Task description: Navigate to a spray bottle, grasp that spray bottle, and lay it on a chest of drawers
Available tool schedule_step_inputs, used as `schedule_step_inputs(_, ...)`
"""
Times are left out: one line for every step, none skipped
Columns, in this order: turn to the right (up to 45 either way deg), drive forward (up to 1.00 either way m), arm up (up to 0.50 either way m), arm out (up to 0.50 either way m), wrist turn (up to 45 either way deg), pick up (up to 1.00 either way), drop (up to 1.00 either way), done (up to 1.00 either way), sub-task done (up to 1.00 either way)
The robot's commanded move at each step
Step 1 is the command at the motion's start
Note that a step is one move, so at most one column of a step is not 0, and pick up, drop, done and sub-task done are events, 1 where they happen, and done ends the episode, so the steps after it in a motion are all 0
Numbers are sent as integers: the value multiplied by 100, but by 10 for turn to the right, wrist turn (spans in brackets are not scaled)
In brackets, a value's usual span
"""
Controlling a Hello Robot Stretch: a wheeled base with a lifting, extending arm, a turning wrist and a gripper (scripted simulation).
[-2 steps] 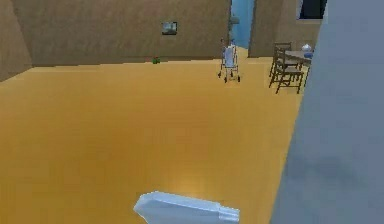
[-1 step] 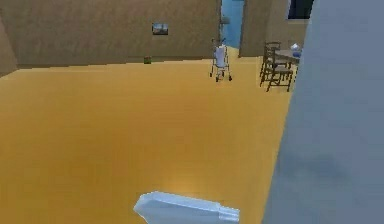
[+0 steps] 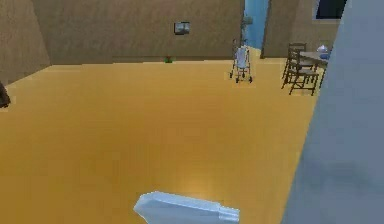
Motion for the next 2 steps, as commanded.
schedule_step_inputs(0, 100, 0, 0, 0, 0, 0, 0, 0)
schedule_step_inputs(-120, 0, 0, 0, 0, 0, 0, 0, 0)
